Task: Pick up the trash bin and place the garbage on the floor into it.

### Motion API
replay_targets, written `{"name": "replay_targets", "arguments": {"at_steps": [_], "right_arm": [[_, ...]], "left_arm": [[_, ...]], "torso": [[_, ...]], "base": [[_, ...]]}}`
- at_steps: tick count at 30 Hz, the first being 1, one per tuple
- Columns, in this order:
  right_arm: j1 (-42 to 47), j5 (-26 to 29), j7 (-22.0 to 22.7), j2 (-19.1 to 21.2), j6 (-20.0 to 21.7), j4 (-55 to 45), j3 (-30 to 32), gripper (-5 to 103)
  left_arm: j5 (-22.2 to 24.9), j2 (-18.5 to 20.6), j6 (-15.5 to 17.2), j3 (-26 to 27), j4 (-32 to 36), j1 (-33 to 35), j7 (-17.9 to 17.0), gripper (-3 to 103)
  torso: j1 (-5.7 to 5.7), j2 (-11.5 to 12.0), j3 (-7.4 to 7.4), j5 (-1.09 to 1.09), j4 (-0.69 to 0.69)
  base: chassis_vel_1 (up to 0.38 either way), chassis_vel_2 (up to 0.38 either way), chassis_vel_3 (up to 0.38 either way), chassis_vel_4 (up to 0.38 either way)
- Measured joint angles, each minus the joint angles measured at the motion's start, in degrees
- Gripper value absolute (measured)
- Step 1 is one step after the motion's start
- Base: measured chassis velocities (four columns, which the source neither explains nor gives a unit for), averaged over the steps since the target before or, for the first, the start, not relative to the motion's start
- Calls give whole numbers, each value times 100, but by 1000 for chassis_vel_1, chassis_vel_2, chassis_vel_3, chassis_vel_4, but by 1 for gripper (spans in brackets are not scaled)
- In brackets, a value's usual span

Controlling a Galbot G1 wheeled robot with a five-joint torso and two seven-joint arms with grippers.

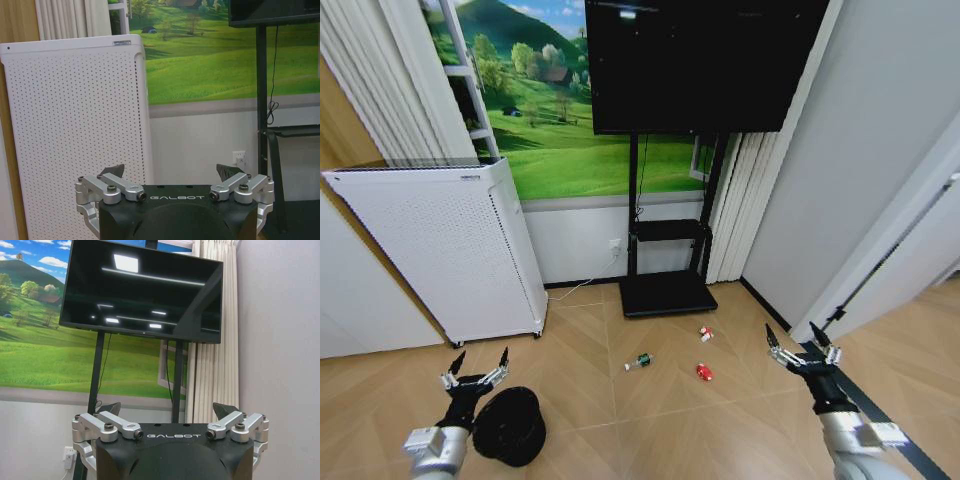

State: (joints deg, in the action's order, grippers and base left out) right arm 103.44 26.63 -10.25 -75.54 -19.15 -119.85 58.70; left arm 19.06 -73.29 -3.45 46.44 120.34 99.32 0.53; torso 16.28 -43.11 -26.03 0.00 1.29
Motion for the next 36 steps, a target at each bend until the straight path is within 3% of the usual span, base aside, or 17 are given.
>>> {"name": "replay_targets", "arguments": {"at_steps": [16,36], "right_arm": [[-1,-94,71,-11,-42,-40,12,100],[-18,-37,-15,-27,-191,45,-11,100]], "left_arm": [[9,82,117,-42,106,-37,-162,100],[71,107,251,-161,147,-86,-402,100]], "torso": [[13,4,-5,1,0],[4,6,0,-1,0]], "base": [[-142,132,158,-123],[13,-9,-11,10]]}}
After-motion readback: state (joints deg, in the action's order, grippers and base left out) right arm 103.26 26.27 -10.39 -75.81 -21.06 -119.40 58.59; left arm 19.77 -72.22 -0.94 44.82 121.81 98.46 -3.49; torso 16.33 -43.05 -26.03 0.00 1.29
